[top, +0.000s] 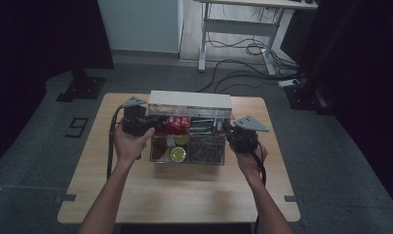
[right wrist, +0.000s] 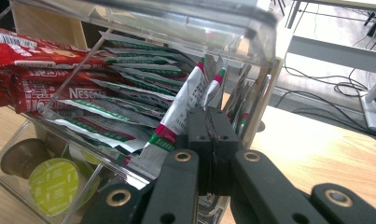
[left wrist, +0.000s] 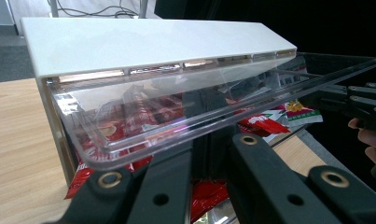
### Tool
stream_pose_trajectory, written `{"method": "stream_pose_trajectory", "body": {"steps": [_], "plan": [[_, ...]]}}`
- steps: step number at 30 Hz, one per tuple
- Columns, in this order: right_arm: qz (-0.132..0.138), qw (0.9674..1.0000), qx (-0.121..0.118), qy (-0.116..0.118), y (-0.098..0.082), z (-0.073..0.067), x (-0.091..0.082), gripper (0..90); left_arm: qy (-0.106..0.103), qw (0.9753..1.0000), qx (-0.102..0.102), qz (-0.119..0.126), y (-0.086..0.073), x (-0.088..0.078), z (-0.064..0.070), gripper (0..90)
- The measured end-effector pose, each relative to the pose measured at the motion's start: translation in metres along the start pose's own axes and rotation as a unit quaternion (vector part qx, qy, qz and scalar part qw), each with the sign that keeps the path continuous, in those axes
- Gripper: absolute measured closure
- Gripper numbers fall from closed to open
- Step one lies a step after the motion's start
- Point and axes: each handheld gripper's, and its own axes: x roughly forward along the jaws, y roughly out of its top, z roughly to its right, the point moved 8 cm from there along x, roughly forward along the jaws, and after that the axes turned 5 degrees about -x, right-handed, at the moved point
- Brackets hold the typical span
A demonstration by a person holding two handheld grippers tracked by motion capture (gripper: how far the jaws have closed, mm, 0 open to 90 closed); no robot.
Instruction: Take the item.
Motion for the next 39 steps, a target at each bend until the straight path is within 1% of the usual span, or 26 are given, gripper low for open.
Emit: {"method": "stream_pose_trajectory", "body": {"steps": [7,15,18,23,29,35,36,39], "plan": [[0.011,0.9999,0.0,0.006,0.0,-0.002,-0.007,89.6,0.001,1.0,-0.002,0.002,0.001,0.001,-0.001,88.9],[0.02,0.9995,0.018,0.017,-0.001,0.0,-0.01,89.6,0.001,1.0,-0.004,0.004,0.002,0.001,-0.002,89.0],[0.022,0.9994,0.019,0.019,-0.001,0.001,-0.011,89.6,0.001,1.0,-0.004,0.004,0.002,0.001,-0.002,89.0],[0.018,0.9995,0.016,0.018,-0.002,0.002,-0.01,89.3,0.001,1.0,-0.004,0.004,0.002,0.002,-0.001,89.0],[0.016,0.9998,0.01,0.012,-0.003,0.004,-0.007,88.5,0.0,1.0,-0.003,0.003,0.002,0.002,-0.001,89.0],[0.02,0.9997,0.013,0.01,-0.005,0.005,-0.012,89.3,-0.001,1.0,-0.003,0.004,0.002,0.001,-0.001,89.0],[0.025,0.9994,0.023,0.012,-0.007,0.007,-0.014,89.4,-0.001,1.0,-0.004,0.005,0.002,0.001,-0.001,89.0],[0.031,0.9988,0.034,0.017,-0.01,0.009,-0.016,89.5,-0.001,1.0,-0.004,0.005,0.002,0.002,-0.001,89.0]]}}
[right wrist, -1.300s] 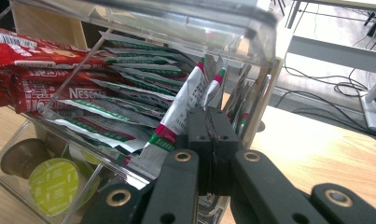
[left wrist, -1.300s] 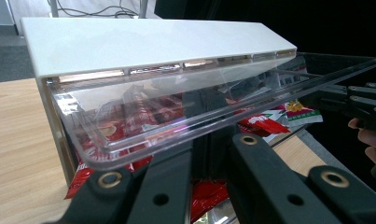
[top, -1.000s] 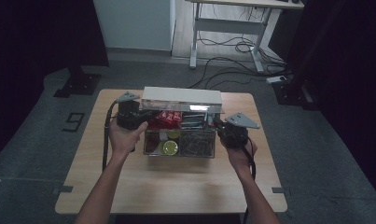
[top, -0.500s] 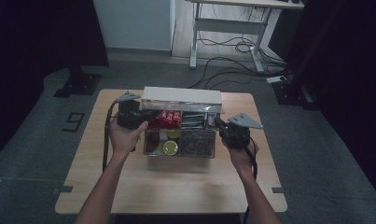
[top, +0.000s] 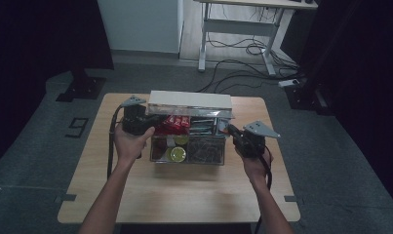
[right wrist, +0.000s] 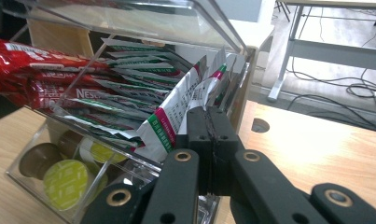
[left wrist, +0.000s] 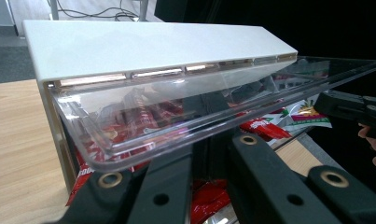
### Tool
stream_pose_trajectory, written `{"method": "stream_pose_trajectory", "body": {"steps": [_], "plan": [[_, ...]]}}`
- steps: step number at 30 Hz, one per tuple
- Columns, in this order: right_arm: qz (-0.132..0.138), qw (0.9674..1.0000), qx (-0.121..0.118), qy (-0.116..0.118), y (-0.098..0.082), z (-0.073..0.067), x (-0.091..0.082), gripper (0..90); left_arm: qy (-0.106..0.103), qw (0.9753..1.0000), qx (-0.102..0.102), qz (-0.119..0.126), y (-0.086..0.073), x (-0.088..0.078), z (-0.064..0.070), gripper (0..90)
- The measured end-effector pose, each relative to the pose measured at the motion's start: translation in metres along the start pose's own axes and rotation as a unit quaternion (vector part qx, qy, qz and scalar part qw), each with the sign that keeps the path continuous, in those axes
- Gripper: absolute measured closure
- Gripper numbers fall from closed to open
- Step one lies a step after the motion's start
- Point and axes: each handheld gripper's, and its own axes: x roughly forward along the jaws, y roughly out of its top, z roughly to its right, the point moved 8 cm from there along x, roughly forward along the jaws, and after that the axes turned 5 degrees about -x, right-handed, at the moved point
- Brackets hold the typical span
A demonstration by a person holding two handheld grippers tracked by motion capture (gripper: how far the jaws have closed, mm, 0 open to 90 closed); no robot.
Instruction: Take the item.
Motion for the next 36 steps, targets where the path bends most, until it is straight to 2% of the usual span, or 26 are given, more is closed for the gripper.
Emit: {"method": "stream_pose_trajectory", "body": {"steps": [7,12,20,23,31,36], "plan": [[0.008,1.0,0.005,0.001,0.0,0.0,-0.003,89.5,0.0,1.0,-0.001,0.0,0.0,0.0,0.0,89.0],[0.014,0.9999,0.0,-0.002,0.002,0.0,-0.008,89.5,-0.001,1.0,-0.002,0.0,0.0,0.0,-0.001,89.0],[0.005,1.0,0.006,-0.001,0.003,0.003,-0.003,87.1,-0.003,1.0,-0.002,0.0,0.0,0.001,0.001,88.9],[0.006,0.9999,0.007,-0.013,0.006,0.008,0.002,85.5,-0.003,1.0,-0.001,-0.001,0.0,0.001,0.001,88.9],[0.005,0.9998,0.013,-0.013,0.009,0.012,0.007,88.0,-0.002,1.0,-0.001,-0.001,0.0,0.0,0.0,88.9],[0.012,0.9996,0.001,-0.023,0.01,0.011,0.002,88.8,-0.003,1.0,-0.001,-0.001,0.0,0.001,0.0,88.8]]}}
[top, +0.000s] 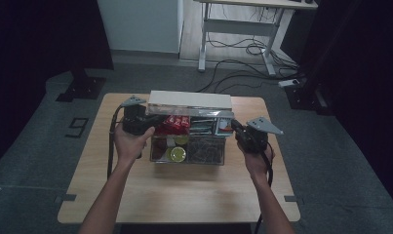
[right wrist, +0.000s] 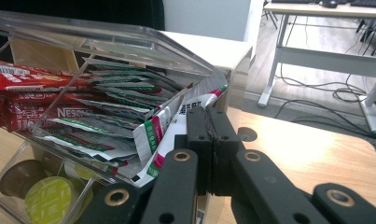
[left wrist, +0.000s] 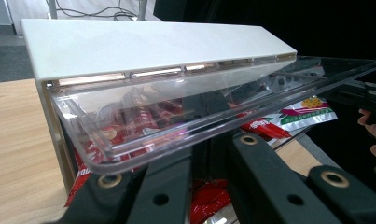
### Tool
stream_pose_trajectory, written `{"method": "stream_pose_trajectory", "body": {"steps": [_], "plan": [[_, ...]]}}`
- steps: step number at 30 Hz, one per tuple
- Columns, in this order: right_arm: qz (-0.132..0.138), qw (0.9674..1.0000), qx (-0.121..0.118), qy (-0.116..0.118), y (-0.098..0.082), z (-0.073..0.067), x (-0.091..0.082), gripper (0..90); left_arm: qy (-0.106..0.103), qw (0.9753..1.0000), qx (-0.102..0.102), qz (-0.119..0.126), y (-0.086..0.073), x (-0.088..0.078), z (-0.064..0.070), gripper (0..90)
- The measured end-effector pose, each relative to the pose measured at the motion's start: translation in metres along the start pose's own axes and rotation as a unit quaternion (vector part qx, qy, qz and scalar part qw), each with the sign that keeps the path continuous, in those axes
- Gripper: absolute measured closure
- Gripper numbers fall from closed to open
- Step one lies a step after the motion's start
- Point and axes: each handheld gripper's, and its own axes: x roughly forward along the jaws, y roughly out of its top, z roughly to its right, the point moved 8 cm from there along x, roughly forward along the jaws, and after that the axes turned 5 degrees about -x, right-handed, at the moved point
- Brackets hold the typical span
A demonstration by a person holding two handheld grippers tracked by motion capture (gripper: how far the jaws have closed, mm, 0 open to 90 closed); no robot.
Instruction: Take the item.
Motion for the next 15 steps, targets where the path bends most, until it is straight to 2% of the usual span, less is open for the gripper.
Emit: {"method": "stream_pose_trajectory", "body": {"steps": [8,15], "plan": [[0.015,0.9997,0.017,0.004,0.001,0.005,-0.009,89.7,0.0,1.0,0.0,-0.001,0.0,0.002,0.0,88.8],[0.032,0.9991,0.027,0.01,0.005,0.009,-0.024,89.8,0.0,1.0,-0.001,-0.001,0.0,0.002,0.0,88.7]]}}
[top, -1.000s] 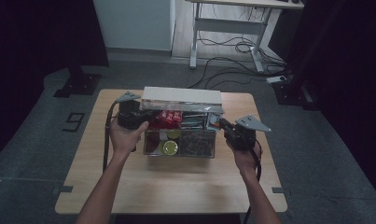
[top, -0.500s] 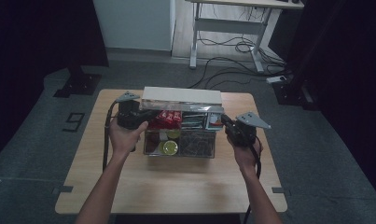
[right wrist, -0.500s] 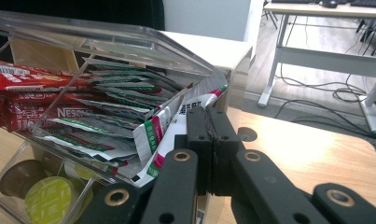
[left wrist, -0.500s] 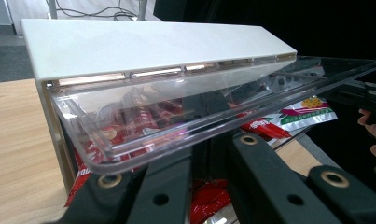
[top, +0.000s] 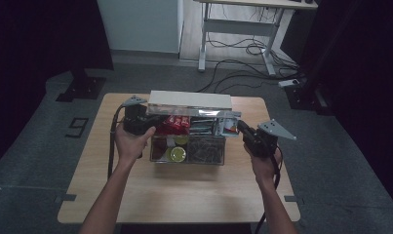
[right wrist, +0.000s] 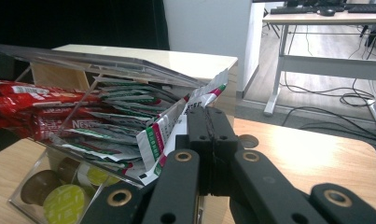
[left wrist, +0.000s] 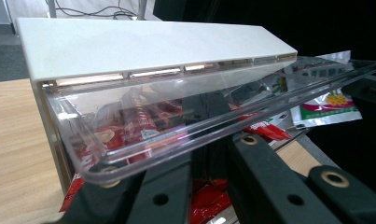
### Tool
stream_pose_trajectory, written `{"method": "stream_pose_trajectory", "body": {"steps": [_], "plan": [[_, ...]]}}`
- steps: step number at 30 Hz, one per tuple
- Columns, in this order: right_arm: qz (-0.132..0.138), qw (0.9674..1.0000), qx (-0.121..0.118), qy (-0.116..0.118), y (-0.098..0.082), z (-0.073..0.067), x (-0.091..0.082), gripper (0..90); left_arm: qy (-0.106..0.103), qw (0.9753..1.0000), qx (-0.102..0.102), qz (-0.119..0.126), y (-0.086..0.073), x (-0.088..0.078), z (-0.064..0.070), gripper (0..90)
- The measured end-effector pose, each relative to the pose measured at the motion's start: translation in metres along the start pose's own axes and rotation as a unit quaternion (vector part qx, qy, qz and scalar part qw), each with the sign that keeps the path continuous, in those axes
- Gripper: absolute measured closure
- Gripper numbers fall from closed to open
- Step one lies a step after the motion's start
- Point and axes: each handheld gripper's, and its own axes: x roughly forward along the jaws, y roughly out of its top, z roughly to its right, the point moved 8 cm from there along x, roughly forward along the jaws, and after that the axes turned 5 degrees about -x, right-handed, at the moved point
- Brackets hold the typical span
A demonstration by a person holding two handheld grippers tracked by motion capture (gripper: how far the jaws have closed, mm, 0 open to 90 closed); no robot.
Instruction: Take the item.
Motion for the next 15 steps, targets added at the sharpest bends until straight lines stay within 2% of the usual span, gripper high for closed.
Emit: {"method": "stream_pose_trajectory", "body": {"steps": [15], "plan": [[0.026,0.9996,0.006,0.004,0.012,0.007,-0.022,89.8,-0.001,1.0,-0.001,0.0,0.0,0.002,0.001,88.8]]}}
